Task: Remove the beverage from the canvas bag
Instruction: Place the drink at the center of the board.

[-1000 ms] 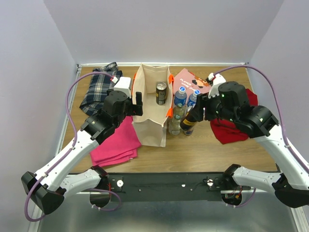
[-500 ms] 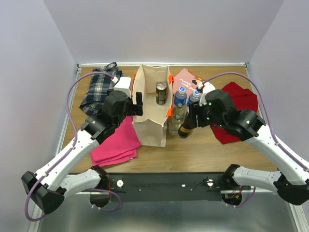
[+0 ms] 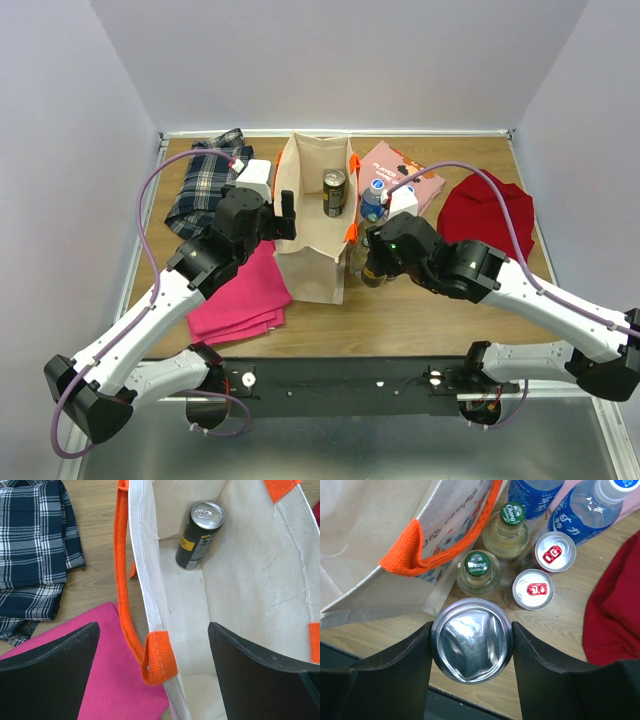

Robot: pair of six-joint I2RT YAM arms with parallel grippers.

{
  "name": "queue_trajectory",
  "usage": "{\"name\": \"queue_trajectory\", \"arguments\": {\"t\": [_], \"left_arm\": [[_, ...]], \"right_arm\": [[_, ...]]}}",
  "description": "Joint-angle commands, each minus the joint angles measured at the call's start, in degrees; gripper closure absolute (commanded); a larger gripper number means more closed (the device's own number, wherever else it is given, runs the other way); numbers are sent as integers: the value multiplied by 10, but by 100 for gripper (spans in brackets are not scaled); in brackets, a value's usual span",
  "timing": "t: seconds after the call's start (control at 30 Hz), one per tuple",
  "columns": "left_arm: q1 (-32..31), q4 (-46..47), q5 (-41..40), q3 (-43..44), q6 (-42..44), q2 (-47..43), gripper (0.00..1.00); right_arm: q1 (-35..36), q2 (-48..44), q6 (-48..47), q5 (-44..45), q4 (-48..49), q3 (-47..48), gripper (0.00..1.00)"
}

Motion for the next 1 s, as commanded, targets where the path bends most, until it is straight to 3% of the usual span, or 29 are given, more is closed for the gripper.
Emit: {"name": "queue_trajectory", "arguments": {"t": [0.0, 0.97], "left_arm": [[1, 9, -1, -6, -4, -10, 1], [1, 12, 3, -10, -9, -10, 1]], "right_arm": [[27, 4, 44, 95, 62, -27, 99], [49, 20, 106, 132, 175, -144, 99]]}}
